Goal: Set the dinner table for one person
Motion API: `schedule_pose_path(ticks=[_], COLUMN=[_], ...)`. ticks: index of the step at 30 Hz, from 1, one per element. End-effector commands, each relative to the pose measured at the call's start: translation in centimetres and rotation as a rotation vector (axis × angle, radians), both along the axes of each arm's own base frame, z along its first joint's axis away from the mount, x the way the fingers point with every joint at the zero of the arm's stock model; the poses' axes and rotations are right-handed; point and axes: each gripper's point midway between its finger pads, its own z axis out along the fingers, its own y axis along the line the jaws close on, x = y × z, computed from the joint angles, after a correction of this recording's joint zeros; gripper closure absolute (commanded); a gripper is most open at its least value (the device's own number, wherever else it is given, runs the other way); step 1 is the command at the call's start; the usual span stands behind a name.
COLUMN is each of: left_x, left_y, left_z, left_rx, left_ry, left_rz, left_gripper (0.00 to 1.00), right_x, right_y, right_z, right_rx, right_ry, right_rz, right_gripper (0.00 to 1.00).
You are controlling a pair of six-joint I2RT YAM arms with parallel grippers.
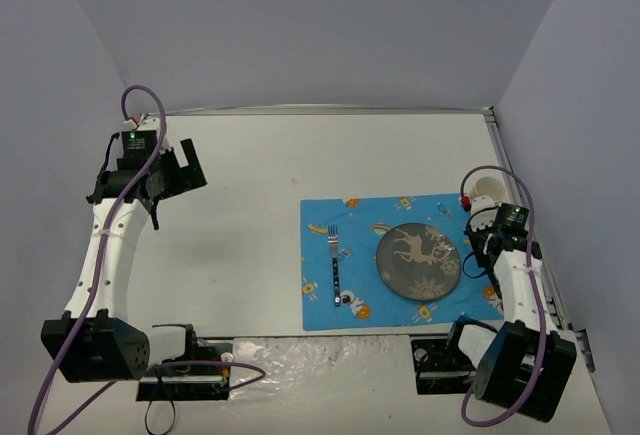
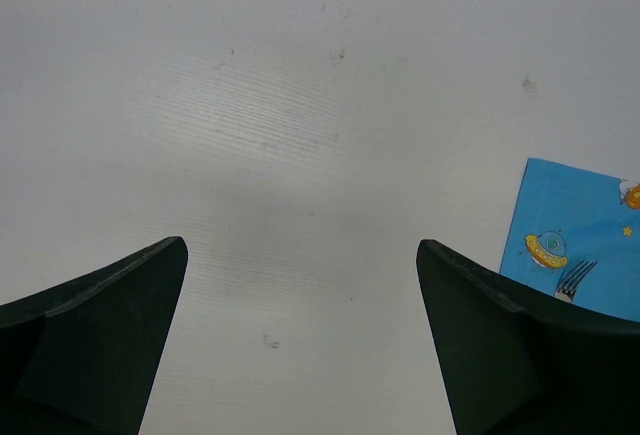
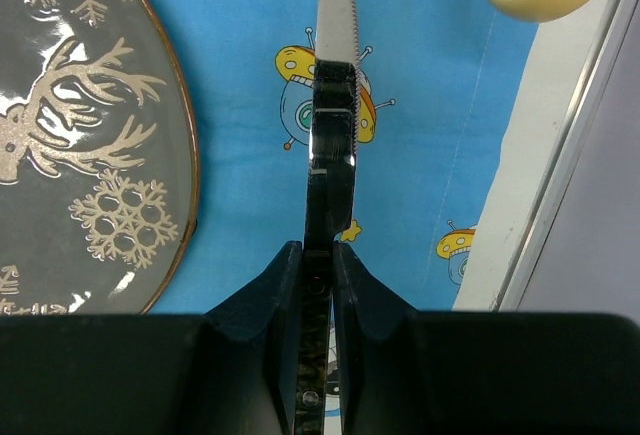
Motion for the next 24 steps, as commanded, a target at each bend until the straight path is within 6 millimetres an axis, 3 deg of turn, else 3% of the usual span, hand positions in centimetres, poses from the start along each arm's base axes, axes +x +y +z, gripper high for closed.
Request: schedule_pose_path(ticks=[1, 24], left_x=[0.9, 1.2], left_y=[0.0, 0.1], left_z=[1.1, 0.4], left_rx=[-0.012, -0.022], left_ry=[-0.054, -0.032], left_rz=[0.006, 0.009], left_gripper=[0.03, 0.03], right_x=[1.0, 1.5], right_y=[-0.8, -1.7], right_z=[0.2, -2.1], right_rx=[-0.014, -0.001], right_ry=[-0.034, 0.044], right_rz=[-0.025, -0.046], right_gripper=[1.00, 1.00])
